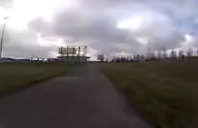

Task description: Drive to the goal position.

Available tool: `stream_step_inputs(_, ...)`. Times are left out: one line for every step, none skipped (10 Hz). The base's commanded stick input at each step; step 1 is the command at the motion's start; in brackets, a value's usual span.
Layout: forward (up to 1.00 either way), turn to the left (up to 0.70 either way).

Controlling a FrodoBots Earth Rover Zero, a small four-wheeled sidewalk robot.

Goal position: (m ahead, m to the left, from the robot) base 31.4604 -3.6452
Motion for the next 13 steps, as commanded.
stream_step_inputs(1.00, 0.00)
stream_step_inputs(1.00, 0.00)
stream_step_inputs(1.00, 0.00)
stream_step_inputs(1.00, 0.00)
stream_step_inputs(1.00, 0.00)
stream_step_inputs(1.00, 0.00)
stream_step_inputs(1.00, 0.00)
stream_step_inputs(1.00, 0.00)
stream_step_inputs(1.00, 0.00)
stream_step_inputs(1.00, 0.00)
stream_step_inputs(1.00, 0.00)
stream_step_inputs(1.00, 0.00)
stream_step_inputs(1.00, 0.00)
